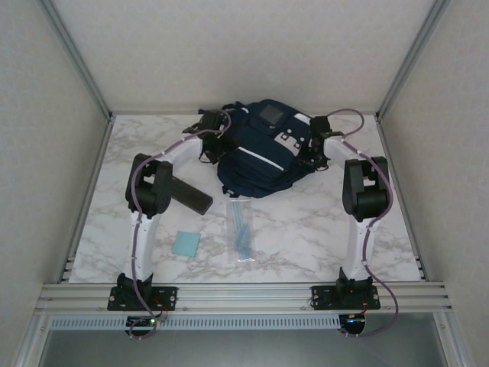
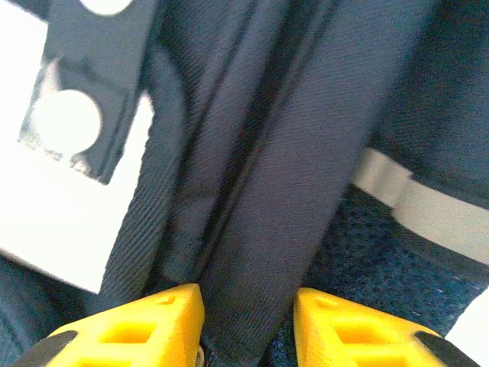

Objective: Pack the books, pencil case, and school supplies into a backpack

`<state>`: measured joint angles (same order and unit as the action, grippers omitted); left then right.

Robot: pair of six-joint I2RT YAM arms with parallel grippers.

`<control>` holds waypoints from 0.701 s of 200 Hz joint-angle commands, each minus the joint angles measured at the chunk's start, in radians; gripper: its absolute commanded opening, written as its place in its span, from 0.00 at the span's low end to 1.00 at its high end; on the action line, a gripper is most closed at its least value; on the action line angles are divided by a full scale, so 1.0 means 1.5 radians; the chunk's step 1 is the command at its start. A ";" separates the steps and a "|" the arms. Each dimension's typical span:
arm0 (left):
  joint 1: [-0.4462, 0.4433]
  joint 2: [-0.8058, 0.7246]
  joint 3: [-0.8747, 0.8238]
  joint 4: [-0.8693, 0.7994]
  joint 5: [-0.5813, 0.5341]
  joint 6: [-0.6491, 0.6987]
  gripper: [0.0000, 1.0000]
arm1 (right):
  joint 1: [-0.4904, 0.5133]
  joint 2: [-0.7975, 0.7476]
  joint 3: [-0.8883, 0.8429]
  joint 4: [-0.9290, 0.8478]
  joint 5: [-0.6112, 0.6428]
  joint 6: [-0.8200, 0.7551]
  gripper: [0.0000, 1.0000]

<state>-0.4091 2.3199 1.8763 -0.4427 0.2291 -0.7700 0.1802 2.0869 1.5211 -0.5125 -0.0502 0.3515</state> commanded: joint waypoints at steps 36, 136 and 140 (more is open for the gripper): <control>-0.004 0.133 0.245 0.015 0.028 0.049 0.69 | 0.103 -0.151 -0.140 -0.037 -0.095 0.074 0.39; 0.005 -0.122 -0.006 -0.043 0.068 0.142 0.72 | 0.111 -0.142 -0.087 -0.050 -0.100 -0.211 0.35; 0.004 -0.138 -0.032 -0.032 0.073 0.135 0.73 | 0.111 -0.136 -0.085 -0.048 -0.103 -0.215 0.36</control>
<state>-0.3908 2.2684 1.9865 -0.5320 0.2600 -0.5602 0.3439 1.8256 1.3632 -0.5999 -0.1299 0.1371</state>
